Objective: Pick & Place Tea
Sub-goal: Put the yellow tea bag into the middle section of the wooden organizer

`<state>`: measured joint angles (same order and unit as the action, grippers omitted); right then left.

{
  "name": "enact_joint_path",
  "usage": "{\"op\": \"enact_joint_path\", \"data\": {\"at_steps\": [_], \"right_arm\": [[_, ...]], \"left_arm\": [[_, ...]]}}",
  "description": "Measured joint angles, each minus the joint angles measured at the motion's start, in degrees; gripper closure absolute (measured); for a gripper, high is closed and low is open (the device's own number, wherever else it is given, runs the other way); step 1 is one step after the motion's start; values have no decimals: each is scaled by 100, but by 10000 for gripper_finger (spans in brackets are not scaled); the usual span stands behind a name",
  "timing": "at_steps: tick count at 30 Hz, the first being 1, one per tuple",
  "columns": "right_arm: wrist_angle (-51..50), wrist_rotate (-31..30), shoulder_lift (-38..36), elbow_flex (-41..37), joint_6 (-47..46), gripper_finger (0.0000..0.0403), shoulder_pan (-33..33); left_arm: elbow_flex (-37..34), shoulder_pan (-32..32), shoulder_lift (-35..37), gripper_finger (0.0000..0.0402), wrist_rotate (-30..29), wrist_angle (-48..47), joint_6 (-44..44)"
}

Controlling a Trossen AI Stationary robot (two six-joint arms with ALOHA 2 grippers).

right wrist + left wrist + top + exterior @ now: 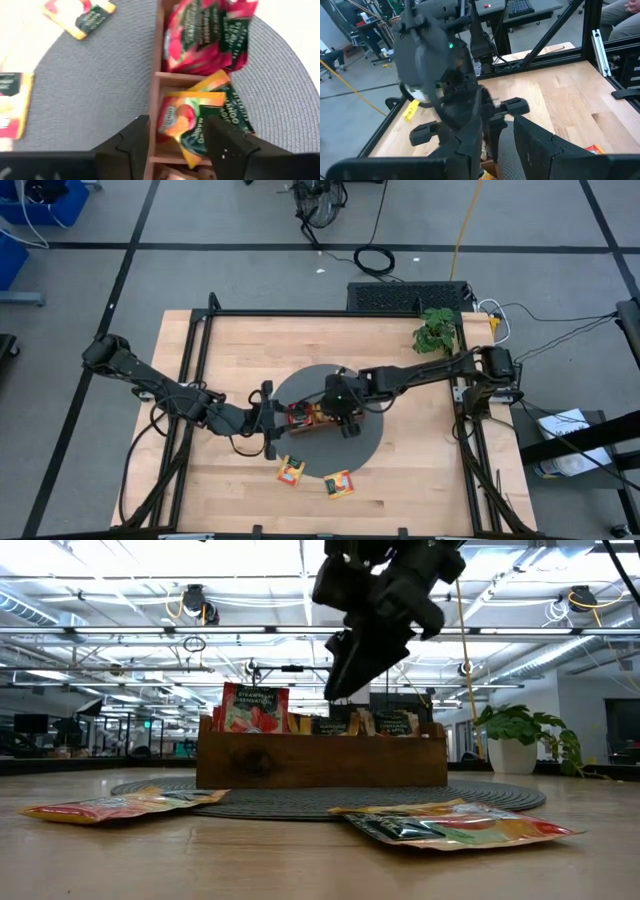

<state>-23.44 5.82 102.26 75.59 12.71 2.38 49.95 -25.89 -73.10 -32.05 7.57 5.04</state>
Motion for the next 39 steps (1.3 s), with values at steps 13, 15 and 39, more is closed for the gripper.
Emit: {"op": "enact_joint_path", "data": {"at_steps": [13,15,39], "right_arm": [[-461,789,-347,0,-883,235,775],[-485,781,-356,-2,-905,238,912],[3783,-1620,-4293,-4167,-1325,268,1479]], "left_arm": [[2,-1,-2,284,-2,2,2],[2,-2,-2,284,-2,2,2],[7,130,0,284,-441,244,-1856]]}}
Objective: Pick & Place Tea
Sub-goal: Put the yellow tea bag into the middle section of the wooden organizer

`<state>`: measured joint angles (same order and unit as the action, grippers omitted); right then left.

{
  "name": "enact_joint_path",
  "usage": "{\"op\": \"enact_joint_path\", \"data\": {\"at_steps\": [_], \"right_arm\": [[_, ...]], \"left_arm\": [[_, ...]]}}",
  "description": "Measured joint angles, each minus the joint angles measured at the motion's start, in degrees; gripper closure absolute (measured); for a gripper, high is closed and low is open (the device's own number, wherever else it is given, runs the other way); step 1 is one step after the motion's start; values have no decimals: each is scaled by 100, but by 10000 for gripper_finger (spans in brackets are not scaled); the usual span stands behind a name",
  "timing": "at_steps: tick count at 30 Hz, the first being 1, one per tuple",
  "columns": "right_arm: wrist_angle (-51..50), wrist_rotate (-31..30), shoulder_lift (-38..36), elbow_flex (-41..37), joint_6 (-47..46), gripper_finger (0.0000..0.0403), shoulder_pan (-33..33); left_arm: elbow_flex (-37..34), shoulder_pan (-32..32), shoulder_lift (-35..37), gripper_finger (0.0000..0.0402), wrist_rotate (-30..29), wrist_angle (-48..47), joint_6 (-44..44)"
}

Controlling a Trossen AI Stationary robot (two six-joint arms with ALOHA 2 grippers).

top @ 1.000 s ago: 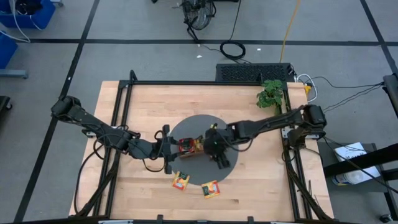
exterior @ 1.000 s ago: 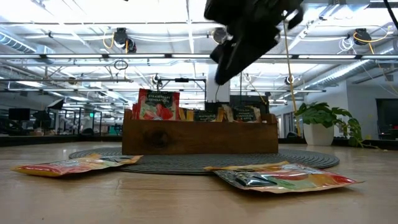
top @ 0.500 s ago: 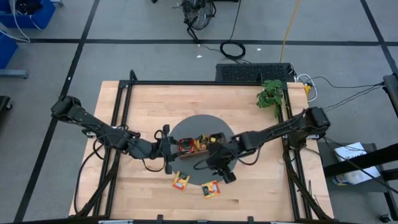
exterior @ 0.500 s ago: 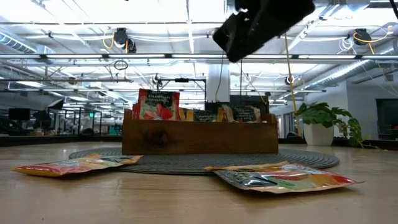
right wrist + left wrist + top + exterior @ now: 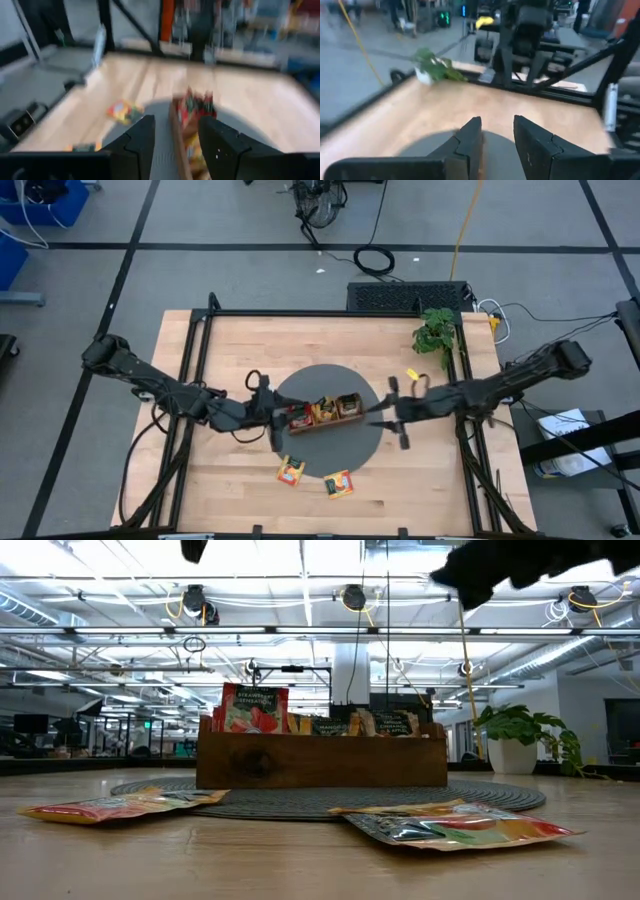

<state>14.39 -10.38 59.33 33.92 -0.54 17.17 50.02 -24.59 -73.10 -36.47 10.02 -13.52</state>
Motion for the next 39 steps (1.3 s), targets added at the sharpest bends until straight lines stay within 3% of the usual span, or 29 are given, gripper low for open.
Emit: {"op": "enact_joint_path", "data": {"at_steps": [6,11,16,21,27,34,39], "right_arm": [[1679,-12,-1055,-1095,978,269,265],[2140,-34,-1447,-1629,1227,269,358],[2253,-33,-1575,-1773,1485,269,358],[2221,-27,-1598,-1769,1480,269,358],[2226,-12,-1596,-1769,1479,269,358],[2212,-12,-1597,-1769,1645,269,358],[2208,-8,-1597,-1769,1718,269,358]], "left_arm": [[0,-23,0,284,673,-555,-697],[0,4,-3,284,2218,-1017,-2174],[213,-283,-489,284,2271,-2071,-4396],[1026,-524,-1542,284,2440,-3363,-6333],[2589,-515,-3118,284,3171,-4460,-6812],[3906,-279,-4374,284,3772,-7010,-7045],[3870,-237,-4524,284,3665,-6509,-6974]]}}
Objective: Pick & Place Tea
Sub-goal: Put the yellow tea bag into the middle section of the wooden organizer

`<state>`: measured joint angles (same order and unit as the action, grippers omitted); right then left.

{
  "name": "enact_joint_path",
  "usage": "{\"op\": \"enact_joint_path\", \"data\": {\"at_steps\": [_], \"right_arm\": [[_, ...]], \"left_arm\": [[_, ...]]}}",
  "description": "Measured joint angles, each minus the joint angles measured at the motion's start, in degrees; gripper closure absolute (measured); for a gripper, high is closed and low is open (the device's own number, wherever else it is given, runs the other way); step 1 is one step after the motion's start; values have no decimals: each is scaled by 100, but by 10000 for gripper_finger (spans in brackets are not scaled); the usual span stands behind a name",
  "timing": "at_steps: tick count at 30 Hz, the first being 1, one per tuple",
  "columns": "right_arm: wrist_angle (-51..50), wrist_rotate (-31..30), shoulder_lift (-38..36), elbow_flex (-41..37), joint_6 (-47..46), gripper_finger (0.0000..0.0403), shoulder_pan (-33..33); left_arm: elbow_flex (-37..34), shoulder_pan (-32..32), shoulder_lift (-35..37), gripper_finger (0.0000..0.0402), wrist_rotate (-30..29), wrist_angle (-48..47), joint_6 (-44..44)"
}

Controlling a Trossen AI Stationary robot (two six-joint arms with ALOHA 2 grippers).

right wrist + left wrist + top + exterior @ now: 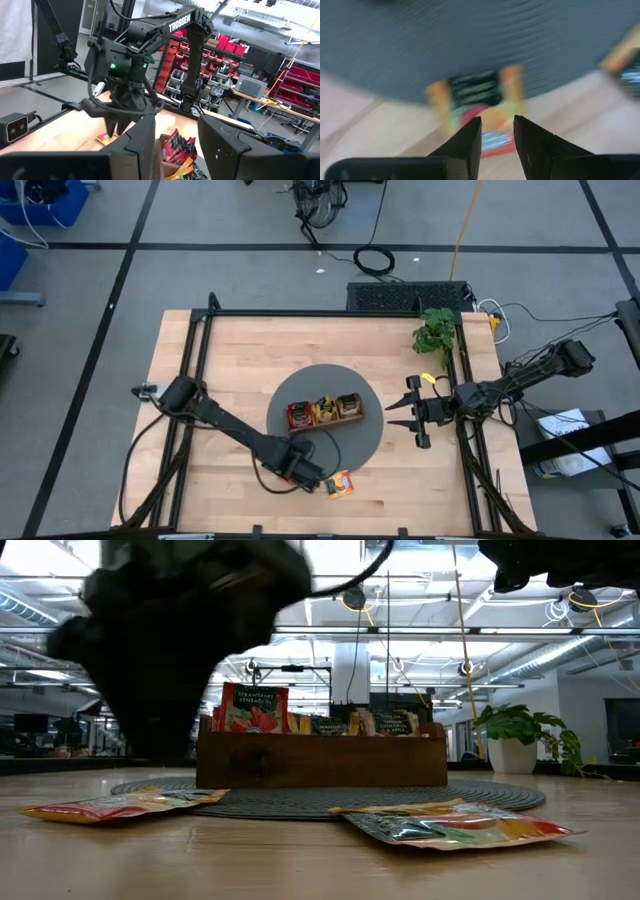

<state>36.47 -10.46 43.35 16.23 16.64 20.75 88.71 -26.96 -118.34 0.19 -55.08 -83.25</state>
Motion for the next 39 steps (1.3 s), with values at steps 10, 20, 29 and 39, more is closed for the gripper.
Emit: {"op": "enact_joint_path", "data": {"at_steps": [10,20,29,39], "right_arm": [[11,2,0,0,14,268,0],[-21,5,0,9,57,268,0],[-28,8,0,9,49,268,0],[-26,7,0,9,38,268,0]], "left_arm": [[-14,390,-60,280,1003,328,158],[-24,472,-398,151,1418,178,16],[-18,228,-404,75,754,265,-420],[8,67,-731,113,1239,227,-980]]}}
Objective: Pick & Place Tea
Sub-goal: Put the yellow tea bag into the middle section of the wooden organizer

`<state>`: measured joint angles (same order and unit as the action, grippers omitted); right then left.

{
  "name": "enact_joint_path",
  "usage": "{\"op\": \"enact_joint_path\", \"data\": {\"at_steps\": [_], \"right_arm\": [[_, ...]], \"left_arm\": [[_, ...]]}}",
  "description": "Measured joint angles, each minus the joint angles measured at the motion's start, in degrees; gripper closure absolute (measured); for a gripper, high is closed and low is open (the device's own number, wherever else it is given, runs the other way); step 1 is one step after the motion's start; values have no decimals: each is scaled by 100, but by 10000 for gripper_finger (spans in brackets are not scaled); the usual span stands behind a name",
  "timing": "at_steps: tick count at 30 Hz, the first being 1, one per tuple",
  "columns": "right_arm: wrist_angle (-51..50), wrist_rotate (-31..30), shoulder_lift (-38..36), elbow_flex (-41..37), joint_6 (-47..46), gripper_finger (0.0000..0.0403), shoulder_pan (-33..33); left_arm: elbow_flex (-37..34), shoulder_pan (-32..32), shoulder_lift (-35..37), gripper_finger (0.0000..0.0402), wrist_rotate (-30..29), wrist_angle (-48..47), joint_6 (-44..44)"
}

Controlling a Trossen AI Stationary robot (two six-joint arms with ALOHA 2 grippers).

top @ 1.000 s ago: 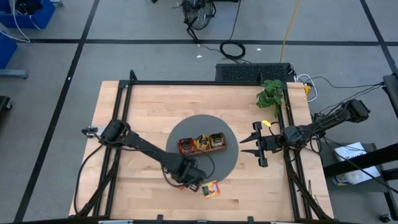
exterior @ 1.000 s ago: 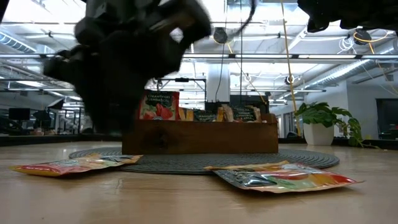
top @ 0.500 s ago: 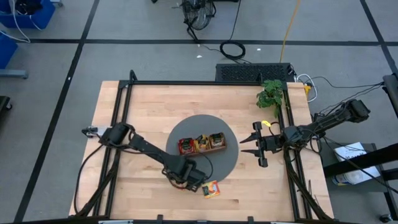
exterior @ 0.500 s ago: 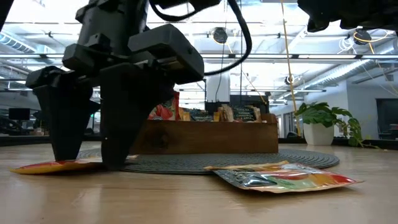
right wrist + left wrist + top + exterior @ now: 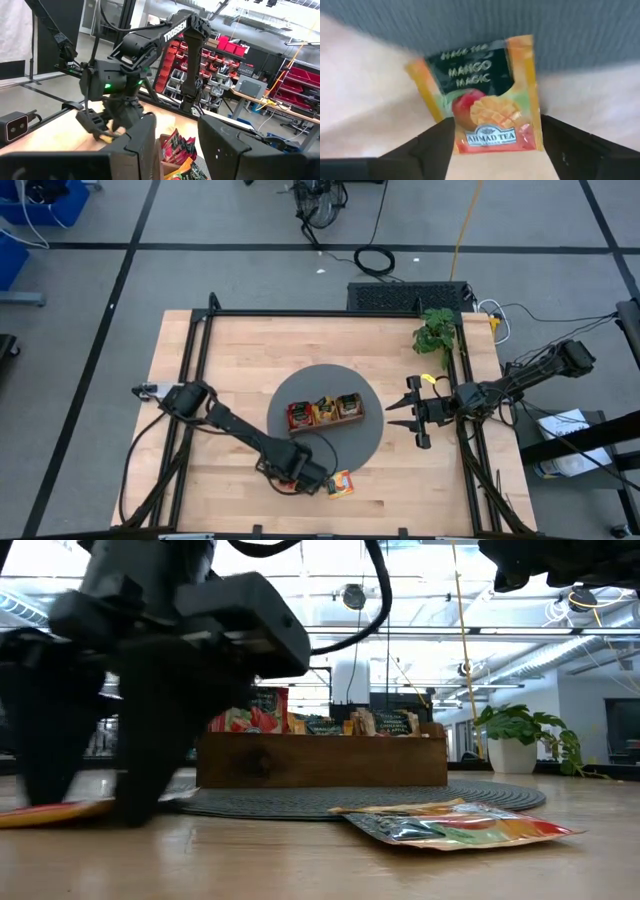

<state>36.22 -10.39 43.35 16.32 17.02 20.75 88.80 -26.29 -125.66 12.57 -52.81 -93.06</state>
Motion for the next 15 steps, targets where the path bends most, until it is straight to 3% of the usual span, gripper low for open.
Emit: {"op": "enact_joint_path", "data": {"at_steps": [4,10,15], "right_arm": [[4,0,1,0,-1,268,0],[6,-1,1,0,-1,268,0],[3,-2,2,0,-33,268,0]], "left_arm": [[8,-15,-99,152,367,104,-78],[-17,20,-68,222,386,272,-196],[-24,-15,-62,290,320,235,331]]}}
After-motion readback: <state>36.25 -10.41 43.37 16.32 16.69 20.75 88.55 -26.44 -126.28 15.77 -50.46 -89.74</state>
